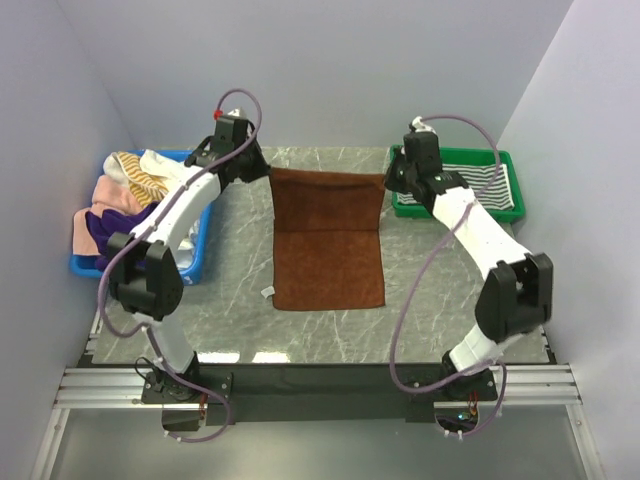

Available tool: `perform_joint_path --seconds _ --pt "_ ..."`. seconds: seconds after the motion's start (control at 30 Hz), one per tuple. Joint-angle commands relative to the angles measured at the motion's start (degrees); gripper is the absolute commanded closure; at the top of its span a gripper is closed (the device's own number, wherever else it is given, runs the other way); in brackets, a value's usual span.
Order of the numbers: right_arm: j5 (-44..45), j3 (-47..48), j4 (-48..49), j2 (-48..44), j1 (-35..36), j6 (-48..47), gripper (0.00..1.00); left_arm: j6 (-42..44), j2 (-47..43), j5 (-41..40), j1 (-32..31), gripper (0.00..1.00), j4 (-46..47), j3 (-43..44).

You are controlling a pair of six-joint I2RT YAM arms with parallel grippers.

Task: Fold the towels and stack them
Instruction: Fold the towel

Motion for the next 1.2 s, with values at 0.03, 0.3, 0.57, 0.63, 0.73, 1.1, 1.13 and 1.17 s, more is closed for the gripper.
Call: perform_joint_path --seconds 0.03,0.3,0.57,0.63,0.73,1.1,1.13,1.17 --pt "1.7 7.2 5.8 5.7 -1.6 -2.1 1.0 2.6 5.7 1.6 2.2 0.99 3.0 8.5" --pt "-0.4 13.0 11.5 12.0 -3.0 -6.6 1.0 4.6 11.4 4.8 5.1 0.99 9.3 13.0" --pt "-1.4 16.5 18.7 14.8 -3.8 -8.7 1.0 5.4 11.7 7.2 6.2 0.99 17.4 13.1" --pt "-1.7 17.0 19.9 15.2 -3.9 -8.9 1.0 6.0 11.8 7.1 6.3 0.99 18.3 13.6" --pt "-2.0 19.5 18.1 16.5 -4.0 -9.4 1.0 6.2 12.4 7.6 6.3 0.99 17.5 15.0" --pt "-5.1 12.2 3.7 10.8 -3.9 -5.6 1.0 2.7 7.7 13.8 6.3 0.99 9.9 4.6" --pt "-5.3 10.3 2.9 10.1 -3.9 -5.0 1.0 2.5 7.1 14.3 6.3 0.99 9.0 3.4" --pt "-6.2 9.2 2.1 9.5 -4.0 -4.5 1.0 2.3 5.7 14.4 6.3 0.99 8.6 2.4"
